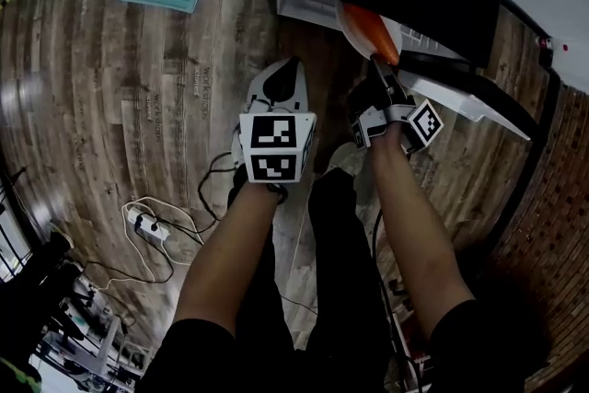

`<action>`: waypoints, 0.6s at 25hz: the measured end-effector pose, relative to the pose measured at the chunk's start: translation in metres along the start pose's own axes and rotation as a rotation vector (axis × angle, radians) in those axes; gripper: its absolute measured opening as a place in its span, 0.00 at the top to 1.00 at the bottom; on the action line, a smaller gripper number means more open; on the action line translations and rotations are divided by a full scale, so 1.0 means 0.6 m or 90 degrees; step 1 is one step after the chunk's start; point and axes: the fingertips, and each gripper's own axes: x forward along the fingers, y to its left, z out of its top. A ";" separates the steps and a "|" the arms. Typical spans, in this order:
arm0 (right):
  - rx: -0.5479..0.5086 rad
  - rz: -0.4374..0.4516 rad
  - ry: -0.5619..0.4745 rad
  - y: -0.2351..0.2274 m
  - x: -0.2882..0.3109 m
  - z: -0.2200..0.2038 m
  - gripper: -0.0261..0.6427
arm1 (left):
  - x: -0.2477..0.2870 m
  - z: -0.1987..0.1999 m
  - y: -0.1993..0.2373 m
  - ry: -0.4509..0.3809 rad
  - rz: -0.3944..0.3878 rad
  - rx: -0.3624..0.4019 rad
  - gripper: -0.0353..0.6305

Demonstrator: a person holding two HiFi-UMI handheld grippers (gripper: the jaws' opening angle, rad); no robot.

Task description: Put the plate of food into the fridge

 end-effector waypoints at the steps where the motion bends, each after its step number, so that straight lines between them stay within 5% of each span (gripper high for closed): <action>1: -0.001 -0.004 -0.010 -0.007 0.019 0.007 0.92 | 0.005 -0.007 -0.003 0.004 -0.005 0.001 0.95; 15: -0.025 -0.081 -0.056 -0.065 0.154 0.049 0.91 | 0.035 -0.033 0.001 0.051 -0.037 0.030 0.95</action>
